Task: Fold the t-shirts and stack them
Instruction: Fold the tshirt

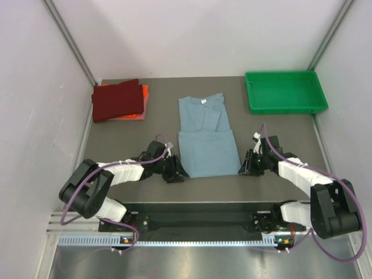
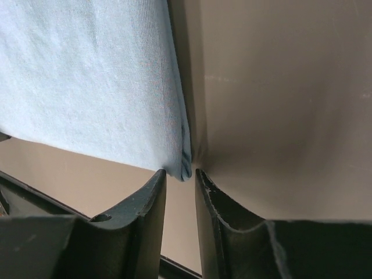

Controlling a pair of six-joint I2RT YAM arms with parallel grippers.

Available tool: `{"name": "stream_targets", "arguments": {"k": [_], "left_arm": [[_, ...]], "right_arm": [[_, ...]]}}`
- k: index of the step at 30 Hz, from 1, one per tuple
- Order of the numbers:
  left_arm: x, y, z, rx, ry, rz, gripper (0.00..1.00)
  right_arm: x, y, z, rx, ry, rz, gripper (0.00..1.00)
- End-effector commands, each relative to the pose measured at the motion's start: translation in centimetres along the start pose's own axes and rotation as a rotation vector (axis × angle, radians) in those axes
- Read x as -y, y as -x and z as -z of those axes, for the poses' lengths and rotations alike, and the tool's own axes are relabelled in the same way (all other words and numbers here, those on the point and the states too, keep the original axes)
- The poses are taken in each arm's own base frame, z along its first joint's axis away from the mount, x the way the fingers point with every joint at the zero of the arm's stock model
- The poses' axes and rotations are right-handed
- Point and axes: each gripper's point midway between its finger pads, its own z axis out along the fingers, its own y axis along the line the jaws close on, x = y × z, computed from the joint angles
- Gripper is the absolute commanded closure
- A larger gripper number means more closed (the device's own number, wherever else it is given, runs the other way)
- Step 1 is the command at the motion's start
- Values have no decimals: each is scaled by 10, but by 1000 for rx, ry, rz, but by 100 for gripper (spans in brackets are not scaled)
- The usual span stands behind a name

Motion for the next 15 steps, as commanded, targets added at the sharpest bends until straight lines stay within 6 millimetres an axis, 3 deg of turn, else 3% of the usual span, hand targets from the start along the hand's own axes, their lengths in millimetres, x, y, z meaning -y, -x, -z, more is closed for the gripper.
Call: {"name": "stream_targets", "arguments": {"k": [1,3,5,8,15], "left_arm": [[-20,8,-9,43,90,12,55],[-26,5,-8,36,124,24,59],[-29,9,-6,58,148,14,76],[-38,7,-1,50,214,18,99],[-27,6,8,48,192,5,100]], "right_arm": [[-4,4,-1,24,19,22,75],[-3,4,0,27,13,22,86],[-2,4,0,32,5,19,100],[-1,3,2,41,-2,11,100],[-5,1,11,89,13,4,100]]}}
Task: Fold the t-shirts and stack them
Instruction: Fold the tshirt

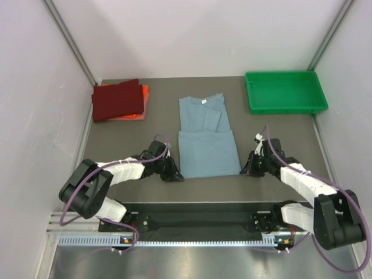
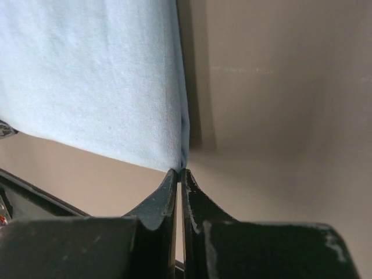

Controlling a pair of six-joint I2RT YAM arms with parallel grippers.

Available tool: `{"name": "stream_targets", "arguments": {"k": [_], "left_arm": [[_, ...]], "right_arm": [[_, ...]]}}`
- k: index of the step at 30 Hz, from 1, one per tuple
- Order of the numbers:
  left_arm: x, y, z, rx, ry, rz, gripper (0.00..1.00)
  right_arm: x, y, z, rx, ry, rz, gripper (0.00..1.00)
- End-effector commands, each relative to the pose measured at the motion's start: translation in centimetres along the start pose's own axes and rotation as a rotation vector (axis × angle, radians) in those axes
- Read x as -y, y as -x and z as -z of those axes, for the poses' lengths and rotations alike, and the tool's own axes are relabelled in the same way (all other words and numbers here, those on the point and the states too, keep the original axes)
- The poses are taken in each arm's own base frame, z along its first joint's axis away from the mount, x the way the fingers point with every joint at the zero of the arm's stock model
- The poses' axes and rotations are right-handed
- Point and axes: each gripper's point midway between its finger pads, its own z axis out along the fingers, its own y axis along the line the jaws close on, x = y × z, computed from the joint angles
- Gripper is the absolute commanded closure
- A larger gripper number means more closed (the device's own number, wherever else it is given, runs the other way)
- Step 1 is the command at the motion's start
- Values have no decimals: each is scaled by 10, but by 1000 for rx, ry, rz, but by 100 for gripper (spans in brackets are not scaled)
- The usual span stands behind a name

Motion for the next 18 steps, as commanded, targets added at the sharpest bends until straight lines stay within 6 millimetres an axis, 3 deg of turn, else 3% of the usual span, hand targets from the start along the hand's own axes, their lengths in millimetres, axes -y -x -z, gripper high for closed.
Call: {"name": "stream_targets", "arguments": {"k": [1,11,18], "left_arm": [[-11,1,7,24,68,-12,100],[25,10,35,85,-13,-50,100],[43,29,54,154,7,-79,100]], "right_arm": [[-1,2,6,45,-8,2,100],[-14,9,18,101,30,18,100],[-38,39,41,214,82,52,100]]}}
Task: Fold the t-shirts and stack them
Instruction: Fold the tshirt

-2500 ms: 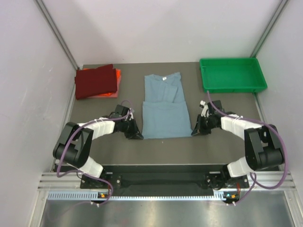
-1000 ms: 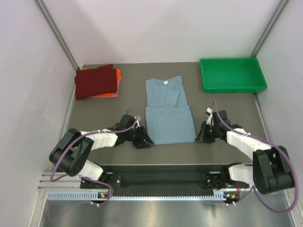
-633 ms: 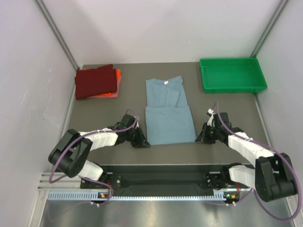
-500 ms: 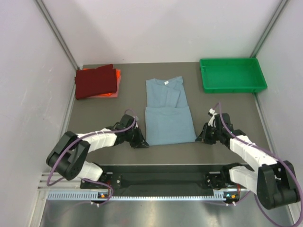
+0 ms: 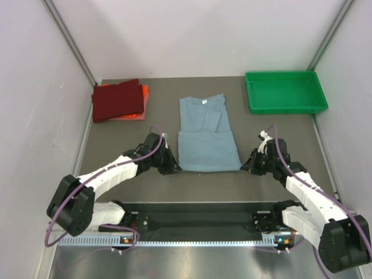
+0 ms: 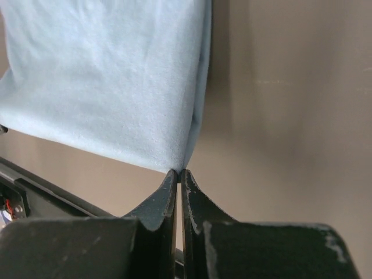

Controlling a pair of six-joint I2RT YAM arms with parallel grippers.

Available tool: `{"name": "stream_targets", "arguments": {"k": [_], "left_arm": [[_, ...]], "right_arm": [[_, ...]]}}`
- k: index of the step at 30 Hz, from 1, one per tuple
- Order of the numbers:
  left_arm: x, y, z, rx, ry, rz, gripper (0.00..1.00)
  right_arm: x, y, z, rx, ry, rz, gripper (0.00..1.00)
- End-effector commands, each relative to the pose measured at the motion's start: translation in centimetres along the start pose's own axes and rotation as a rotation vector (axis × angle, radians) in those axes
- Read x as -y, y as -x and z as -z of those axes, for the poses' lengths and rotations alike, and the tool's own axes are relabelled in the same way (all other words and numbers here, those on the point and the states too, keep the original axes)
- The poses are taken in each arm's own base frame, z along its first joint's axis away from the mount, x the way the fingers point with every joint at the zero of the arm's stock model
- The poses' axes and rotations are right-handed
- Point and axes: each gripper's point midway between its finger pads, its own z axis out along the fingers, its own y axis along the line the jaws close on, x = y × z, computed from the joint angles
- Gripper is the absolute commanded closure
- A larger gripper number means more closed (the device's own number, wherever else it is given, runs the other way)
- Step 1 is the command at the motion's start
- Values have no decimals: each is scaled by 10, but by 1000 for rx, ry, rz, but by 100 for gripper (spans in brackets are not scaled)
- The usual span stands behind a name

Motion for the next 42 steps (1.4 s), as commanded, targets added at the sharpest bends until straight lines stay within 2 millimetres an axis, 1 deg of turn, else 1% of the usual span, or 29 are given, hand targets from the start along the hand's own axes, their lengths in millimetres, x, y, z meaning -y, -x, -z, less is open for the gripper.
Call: {"name": "stream_targets", "arguments": {"k": [1,7,9,12,17,18,20,21,22,23,24,25,26,27,28,29,30,31,32,33,34,35,36,37,38,39,40,41,42], "left_arm": [[17,19,17,64,16,-50,100],[46,56,31,155,24,-125,100],[47,65,30,169,56,-130,100],[67,92,37,221,53,-162,100],[78,136,36,286,74,-171,100],[87,150,41,315,59,-187,100],[85,172,35,327,57,-179,100],[97,188,39,362,25,-205,100],[98,200,40,376,13,-205,100],[101,210,39,391,3,-214,100],[98,219,29,383,4,-208,100],[110,238,35,411,-46,-210,100],[105,247,23,398,-48,-200,100],[114,263,27,426,-72,-204,100],[110,278,27,445,-76,-195,100],[106,288,14,431,-94,-190,100],[114,301,16,449,-126,-198,100],[113,313,16,461,-148,-199,100],[111,322,2,457,-171,-205,100],[120,336,5,485,-200,-228,100],[118,346,2,494,-206,-232,100],[110,355,-17,483,-209,-229,100],[121,365,-14,492,-253,-245,100],[122,371,-19,492,-268,-248,100],[113,375,-35,479,-269,-240,100],[121,386,-33,508,-293,-258,100],[119,391,-38,514,-294,-256,100],[106,395,-54,504,-275,-239,100],[110,406,-51,524,-290,-242,100]], "right_arm": [[-20,31,14,90,23,28,100],[-41,71,29,172,31,59,100],[-42,81,29,185,15,63,100],[-49,104,29,211,1,68,100],[-73,158,29,272,11,95,100],[-73,166,21,262,3,94,100],[-88,198,24,315,17,116,100],[-86,204,10,293,5,117,100],[-99,226,15,330,22,136,100],[-101,236,11,337,21,144,100],[-97,242,-6,310,10,139,100],[-110,264,-3,352,37,153,100],[-112,272,-8,355,41,155,100],[-107,277,-27,331,31,148,100],[-119,295,-24,361,58,160,100],[-122,304,-28,374,66,164,100],[-117,308,-45,363,59,160,100],[-124,323,-44,394,79,169,100],[-120,330,-61,398,83,170,100],[-121,336,-67,402,93,173,100],[-127,350,-67,427,120,182,100],[-129,358,-73,444,133,187,100],[-118,361,-92,430,124,177,100],[-122,369,-94,447,144,182,100],[-121,374,-99,459,153,183,100],[-115,380,-112,475,160,181,100],[-119,388,-112,492,180,186,100],[-111,387,-131,471,182,179,100],[-110,391,-136,475,193,176,100]]}}
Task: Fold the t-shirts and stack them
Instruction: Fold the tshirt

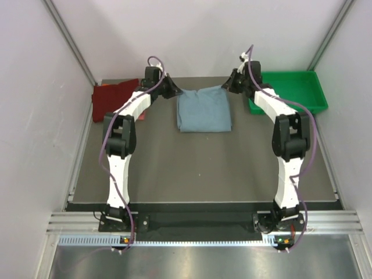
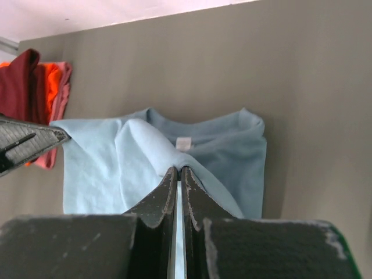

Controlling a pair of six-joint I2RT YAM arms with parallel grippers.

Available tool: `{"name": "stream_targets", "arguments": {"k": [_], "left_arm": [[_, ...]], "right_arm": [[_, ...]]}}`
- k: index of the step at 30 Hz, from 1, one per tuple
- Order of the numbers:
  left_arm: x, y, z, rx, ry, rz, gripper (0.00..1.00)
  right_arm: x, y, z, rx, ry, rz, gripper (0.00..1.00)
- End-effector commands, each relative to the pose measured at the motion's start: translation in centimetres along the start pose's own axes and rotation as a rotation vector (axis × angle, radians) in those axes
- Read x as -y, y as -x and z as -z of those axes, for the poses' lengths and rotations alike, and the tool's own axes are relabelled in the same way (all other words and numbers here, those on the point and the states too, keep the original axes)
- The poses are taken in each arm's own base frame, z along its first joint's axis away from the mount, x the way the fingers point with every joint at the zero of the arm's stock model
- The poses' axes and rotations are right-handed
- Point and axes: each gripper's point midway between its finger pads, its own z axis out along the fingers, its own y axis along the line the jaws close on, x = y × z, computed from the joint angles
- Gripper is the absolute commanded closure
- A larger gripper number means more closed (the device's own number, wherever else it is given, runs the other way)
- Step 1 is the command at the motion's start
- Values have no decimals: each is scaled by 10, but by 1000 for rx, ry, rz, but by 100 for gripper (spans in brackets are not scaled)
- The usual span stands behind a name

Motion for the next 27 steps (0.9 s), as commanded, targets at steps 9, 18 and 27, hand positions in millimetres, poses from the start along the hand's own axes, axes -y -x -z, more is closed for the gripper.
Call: {"name": "stream_targets", "arguments": {"k": [9,18,27], "left_arm": [[-24,47,-46,113,-107,1,92],[-7,75,-1,138,-49,-122,63],[49,-6,50,12,-122,-230,62]], "right_arm": [[28,34,-54,123,67,-37,89],[29,42,-20,114,75,-15,67],[1,-19,17,-106,178,48,71]]}}
